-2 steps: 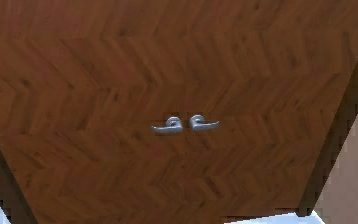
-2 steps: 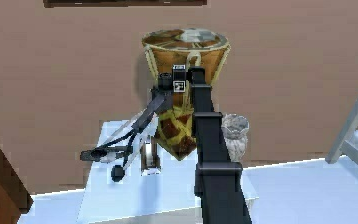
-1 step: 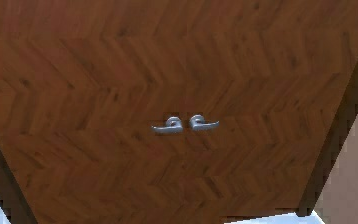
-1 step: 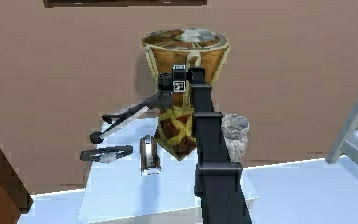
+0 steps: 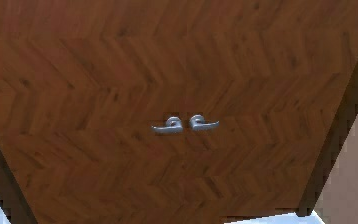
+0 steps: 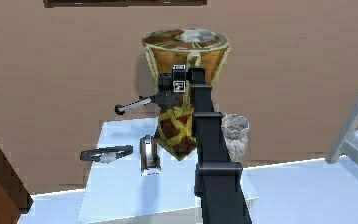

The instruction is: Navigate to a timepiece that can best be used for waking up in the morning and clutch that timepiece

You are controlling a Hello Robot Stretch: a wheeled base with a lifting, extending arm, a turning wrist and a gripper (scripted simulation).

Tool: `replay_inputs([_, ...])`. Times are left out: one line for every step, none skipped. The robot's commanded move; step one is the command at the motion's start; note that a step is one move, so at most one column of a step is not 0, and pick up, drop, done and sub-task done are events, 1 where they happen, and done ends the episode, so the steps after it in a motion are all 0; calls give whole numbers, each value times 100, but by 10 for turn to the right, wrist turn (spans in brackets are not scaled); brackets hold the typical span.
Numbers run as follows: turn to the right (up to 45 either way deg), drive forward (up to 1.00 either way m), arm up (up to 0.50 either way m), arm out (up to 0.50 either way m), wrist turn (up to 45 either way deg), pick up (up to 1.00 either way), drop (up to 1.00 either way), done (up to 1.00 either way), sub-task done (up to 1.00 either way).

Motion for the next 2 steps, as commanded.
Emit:
replay_inputs([0, 0, 0, 0, 90, 0, 0, 0, 0])
replay_inputs([0, 0, -30, 0, 0, 0, 0, 0, 0])
